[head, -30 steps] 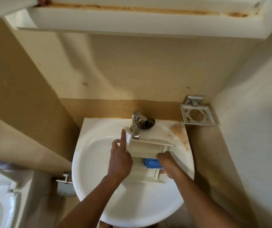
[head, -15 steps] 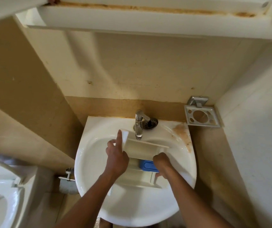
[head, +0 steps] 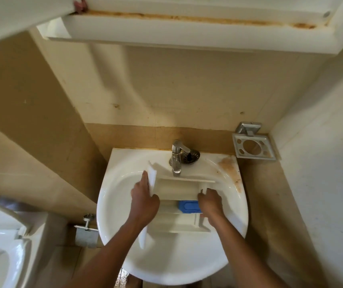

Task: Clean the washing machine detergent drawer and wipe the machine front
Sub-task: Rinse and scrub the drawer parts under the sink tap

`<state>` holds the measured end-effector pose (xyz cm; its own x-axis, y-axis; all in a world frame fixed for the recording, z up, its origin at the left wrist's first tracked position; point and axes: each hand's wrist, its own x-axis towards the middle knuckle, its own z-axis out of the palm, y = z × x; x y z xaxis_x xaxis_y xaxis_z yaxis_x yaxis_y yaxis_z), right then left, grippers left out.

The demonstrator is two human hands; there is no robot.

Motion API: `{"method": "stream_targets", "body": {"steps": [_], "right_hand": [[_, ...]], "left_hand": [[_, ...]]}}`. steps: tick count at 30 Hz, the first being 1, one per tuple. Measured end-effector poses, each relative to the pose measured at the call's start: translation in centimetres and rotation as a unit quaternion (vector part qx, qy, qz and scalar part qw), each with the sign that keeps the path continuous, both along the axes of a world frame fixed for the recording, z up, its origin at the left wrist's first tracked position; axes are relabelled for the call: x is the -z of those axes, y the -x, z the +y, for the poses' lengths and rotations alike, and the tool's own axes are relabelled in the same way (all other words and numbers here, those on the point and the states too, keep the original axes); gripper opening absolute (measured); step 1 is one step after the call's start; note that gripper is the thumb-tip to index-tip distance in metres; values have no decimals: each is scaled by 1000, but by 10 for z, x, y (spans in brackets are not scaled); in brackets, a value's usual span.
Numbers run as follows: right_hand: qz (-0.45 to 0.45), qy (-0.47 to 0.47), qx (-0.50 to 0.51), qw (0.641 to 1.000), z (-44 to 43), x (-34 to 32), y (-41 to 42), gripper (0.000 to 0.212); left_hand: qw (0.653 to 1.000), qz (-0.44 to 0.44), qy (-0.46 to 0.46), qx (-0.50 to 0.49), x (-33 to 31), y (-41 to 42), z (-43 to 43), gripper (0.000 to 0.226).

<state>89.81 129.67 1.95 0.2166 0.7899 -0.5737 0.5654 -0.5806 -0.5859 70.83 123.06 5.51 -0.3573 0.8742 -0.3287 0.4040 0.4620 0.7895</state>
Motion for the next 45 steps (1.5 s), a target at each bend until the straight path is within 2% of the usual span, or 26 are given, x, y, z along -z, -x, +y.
{"method": "stream_targets", "body": {"steps": [3,6,8,10,13,15,17,20,22,24,26,29,31,32,34,35,36,38,40,42,43,44,45], "right_hand": [[-49,-74,-38,995,-5,-8,-23,17],[-58,-187,-51,979,-14,-23,-33,19],[-43,-236,-64,969,-22,-32,-36,29],[-13,-248,-71,966,-27,-36,-40,45],[13,-280,-69,957,-31,-41,-46,55],[39,-302,-92,948,-34,-47,-49,59],[55,-309,-140,939,-37,-53,-52,64],[32,-300,-242,922,-42,-59,-58,67],[28,-293,-298,908,-47,-61,-60,66],[39,-285,-320,903,-55,-61,-62,63],[71,-289,-297,907,-63,-57,-61,61],[110,-274,-167,941,-71,-48,-58,60],[164,-176,-20,971,-73,-43,-57,59],[237,-106,79,962,-72,-40,-57,51],[388,12,233,891,-70,-36,-59,33],[420,34,271,866,-71,-36,-60,27],[426,39,276,861,-70,-37,-60,30],[381,24,234,894,-65,-36,-60,53],[299,26,138,944,-60,-41,-54,70],[213,39,32,976,-59,-45,-45,82],[174,29,-7,984,-59,-46,-39,83],[145,5,-36,989,-61,-44,-35,76],[129,-25,-56,990,-63,-42,-32,59]], "left_hand": [[995,-95,-3,-12,-2,-9,-12,72],[979,-202,-34,15,-2,-7,-28,66],[961,-273,-27,41,-5,-2,-38,68],[944,-328,-5,48,-5,4,-43,71],[898,-438,29,-3,-5,15,-39,53],[875,-478,56,-43,-6,24,-37,43],[864,-492,79,-73,-2,31,-39,63],[854,-491,120,-125,7,39,-44,87],[850,-487,152,-134,10,43,-48,86],[864,-462,171,-103,5,43,-49,60],[893,-408,174,-79,4,45,-48,32],[919,-351,172,-54,2,44,-45,23],[928,-331,159,-61,1,40,-47,22],[930,-329,150,-67,1,37,-49,23],[930,-334,132,-72,-2,31,-56,26],[933,-332,122,-71,-3,29,-59,28],[937,-325,106,-67,-5,27,-63,30],[953,-293,62,-49,-6,25,-70,29],[971,-235,31,-28,-6,22,-78,23],[982,-190,12,-2,-4,17,-89,17],[984,-180,7,10,-3,13,-94,18],[984,-179,4,17,-1,10,-99,22],[983,-182,3,18,1,7,-103,27]]}}
